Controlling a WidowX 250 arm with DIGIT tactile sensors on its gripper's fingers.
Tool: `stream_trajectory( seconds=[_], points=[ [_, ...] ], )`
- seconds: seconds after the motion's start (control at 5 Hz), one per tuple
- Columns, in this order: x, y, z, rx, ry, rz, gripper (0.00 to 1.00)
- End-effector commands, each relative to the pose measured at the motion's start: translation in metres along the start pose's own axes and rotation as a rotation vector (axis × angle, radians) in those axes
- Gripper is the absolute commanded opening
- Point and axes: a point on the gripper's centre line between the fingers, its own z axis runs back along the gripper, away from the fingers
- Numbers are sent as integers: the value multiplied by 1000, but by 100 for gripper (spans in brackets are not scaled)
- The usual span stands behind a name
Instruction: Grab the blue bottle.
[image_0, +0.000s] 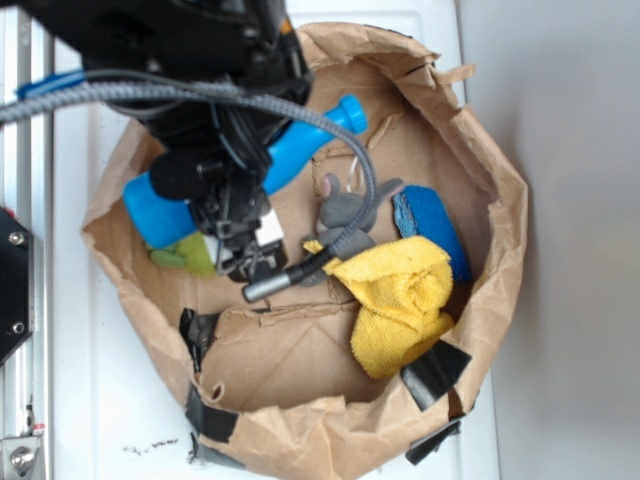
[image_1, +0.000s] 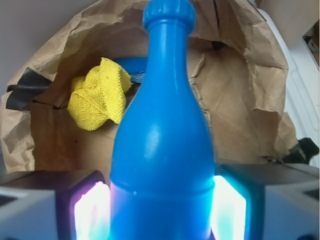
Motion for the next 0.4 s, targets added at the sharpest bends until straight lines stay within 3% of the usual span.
stream_trajectory(
  seconds=[0.0,0.2],
  points=[
    [-1,-13,5,-31,-4,-36,0],
    [1,-15,2,-30,-2,-42,0]
  ],
)
